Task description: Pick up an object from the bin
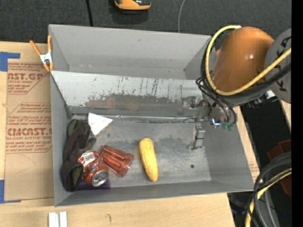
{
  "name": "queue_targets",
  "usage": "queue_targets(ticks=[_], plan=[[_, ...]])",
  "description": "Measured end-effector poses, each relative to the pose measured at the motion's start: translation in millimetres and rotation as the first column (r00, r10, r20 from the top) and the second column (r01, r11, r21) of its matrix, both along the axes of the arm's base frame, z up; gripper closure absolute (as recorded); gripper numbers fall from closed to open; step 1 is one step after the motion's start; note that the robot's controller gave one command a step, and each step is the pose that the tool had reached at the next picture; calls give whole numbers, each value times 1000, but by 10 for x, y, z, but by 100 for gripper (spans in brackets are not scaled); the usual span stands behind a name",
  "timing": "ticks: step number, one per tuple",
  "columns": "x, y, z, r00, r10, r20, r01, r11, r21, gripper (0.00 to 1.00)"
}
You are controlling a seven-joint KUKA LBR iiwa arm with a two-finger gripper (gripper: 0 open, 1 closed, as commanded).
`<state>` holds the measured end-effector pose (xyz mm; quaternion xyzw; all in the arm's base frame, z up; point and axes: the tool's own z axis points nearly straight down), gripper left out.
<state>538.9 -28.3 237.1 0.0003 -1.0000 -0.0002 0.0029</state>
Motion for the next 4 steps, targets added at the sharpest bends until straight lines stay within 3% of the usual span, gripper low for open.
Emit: queue_targets(ticks=[1, 2, 3, 4], plan=[[13, 0, 48, 1000, 1, 8, -1, 1000, -1, 0], [216, -76, -641, 1000, 1, 14, -1, 1000, -1, 0], [194, 305, -823, 969, 245, 6, -245, 969, -1, 0], [-76, 580, -1099, 934, 356, 9, -356, 934, 0, 0]])
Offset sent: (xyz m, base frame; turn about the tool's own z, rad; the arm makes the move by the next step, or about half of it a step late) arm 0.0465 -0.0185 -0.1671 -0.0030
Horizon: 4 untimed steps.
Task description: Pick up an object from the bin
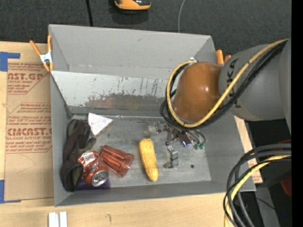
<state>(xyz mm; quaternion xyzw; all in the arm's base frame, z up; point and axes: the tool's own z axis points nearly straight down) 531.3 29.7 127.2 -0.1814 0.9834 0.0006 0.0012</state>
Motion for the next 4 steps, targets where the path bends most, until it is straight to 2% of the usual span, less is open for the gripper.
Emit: queue_targets(ticks=[1, 2, 4], plan=[[92, 91, -263, 1000, -3, 4, 3, 1000, 0, 0], [108, 232, -576, 916, 402, -1, -402, 916, 0, 100], [96, 232, -539, 916, 401, -5, -401, 916, 1, 100]])
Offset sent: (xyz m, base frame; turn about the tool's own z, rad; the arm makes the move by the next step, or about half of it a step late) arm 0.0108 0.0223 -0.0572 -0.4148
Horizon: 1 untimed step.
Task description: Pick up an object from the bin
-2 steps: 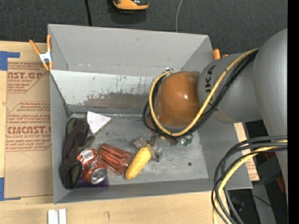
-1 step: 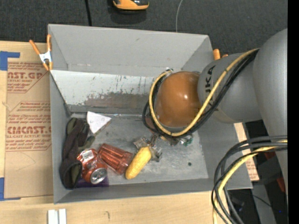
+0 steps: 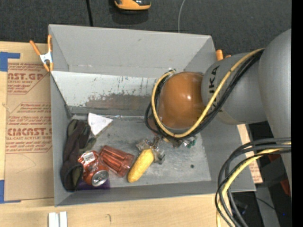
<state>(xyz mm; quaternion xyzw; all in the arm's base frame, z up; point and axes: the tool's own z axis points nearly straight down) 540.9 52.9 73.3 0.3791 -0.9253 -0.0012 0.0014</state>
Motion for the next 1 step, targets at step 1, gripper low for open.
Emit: queue_targets(ticks=[1], plan=[[-1, 3, 141, 1000, 0, 0, 0, 1000, 0, 100]])
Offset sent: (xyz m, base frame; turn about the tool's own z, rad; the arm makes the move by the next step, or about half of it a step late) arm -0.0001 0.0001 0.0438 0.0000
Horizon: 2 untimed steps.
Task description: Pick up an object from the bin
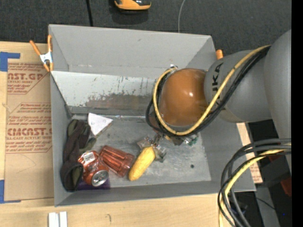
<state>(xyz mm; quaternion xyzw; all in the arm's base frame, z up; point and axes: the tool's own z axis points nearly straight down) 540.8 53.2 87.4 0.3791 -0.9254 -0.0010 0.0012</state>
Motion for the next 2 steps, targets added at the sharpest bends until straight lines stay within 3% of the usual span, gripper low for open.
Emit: queue_targets(ticks=[2], plan=[[9, 7, 164, 1000, 0, 6, 0, 1000, 0, 100]])
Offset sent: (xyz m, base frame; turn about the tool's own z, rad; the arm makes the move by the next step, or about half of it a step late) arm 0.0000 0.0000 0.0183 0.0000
